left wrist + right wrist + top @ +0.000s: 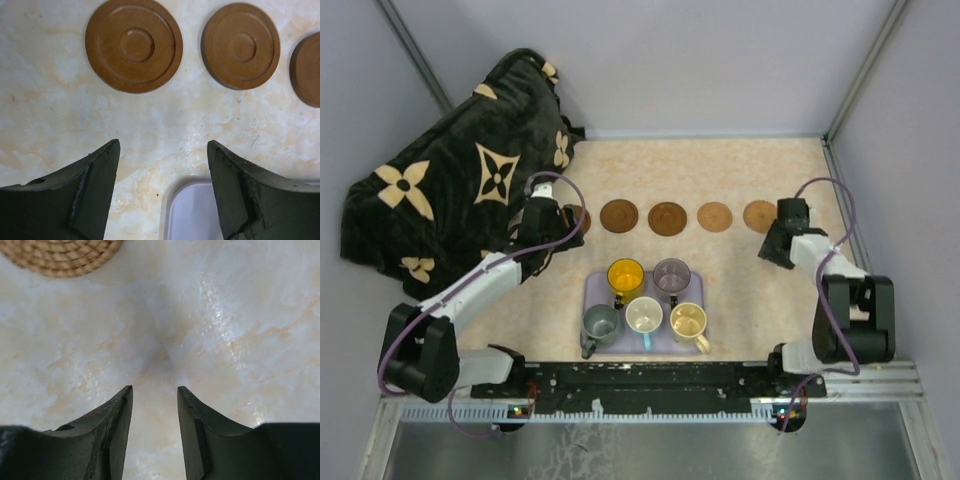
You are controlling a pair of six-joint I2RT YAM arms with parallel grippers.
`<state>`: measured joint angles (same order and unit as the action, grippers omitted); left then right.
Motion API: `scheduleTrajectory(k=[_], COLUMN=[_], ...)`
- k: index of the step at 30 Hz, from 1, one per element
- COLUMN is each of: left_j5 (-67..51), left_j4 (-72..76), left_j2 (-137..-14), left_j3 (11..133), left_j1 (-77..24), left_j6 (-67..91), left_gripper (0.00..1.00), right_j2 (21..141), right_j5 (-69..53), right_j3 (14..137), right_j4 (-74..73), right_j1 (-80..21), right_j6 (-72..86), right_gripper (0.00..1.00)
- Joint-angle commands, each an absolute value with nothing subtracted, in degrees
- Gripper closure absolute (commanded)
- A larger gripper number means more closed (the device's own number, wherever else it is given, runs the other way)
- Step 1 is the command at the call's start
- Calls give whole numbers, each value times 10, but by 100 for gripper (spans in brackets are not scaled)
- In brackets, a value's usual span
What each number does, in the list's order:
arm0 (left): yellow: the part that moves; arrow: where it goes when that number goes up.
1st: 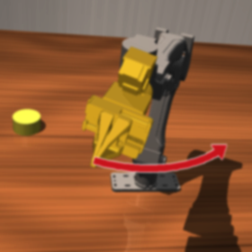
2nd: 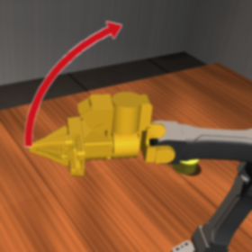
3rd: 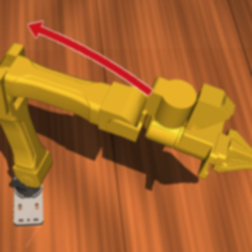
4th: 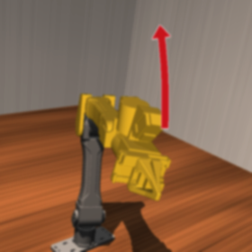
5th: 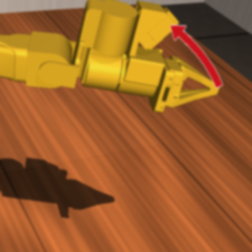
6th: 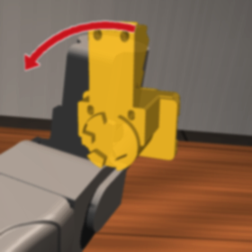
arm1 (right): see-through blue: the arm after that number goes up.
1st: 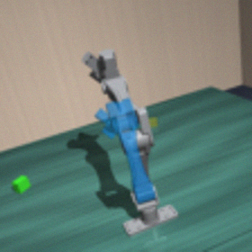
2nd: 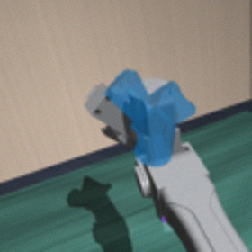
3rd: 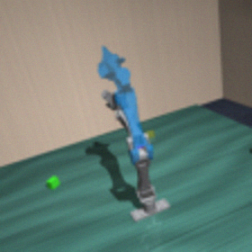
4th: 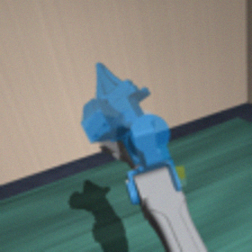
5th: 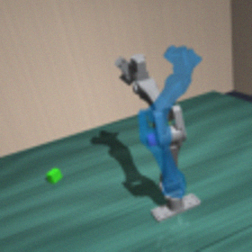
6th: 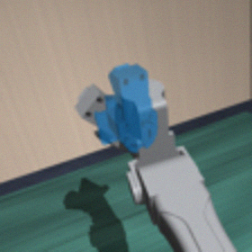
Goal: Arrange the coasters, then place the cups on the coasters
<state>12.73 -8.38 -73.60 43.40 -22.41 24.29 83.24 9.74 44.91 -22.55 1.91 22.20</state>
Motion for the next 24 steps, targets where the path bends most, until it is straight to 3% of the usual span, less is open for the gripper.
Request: scheduleTrajectory(k=[1,11,20,24], left_j5=[168,276,330,332], left_j4=[-117,-149,-192,-217], left_j2=[-686,-531,-473,-459], left_j3=[466,424,426,431], left_j1=[-226,-226,-225,-225], left_j6=[225,210,197,208], left_gripper=[22,20,18,12], right_j2=[706,522,514,505], right_j5=[62,147,194,207], right_j3=[445,481,505,510], right_j4=[-242,-254,-222,-217], right_j1=[11,11,12,12], right_j6=[220,172,190,199], right_gripper=[56,42,36,25])
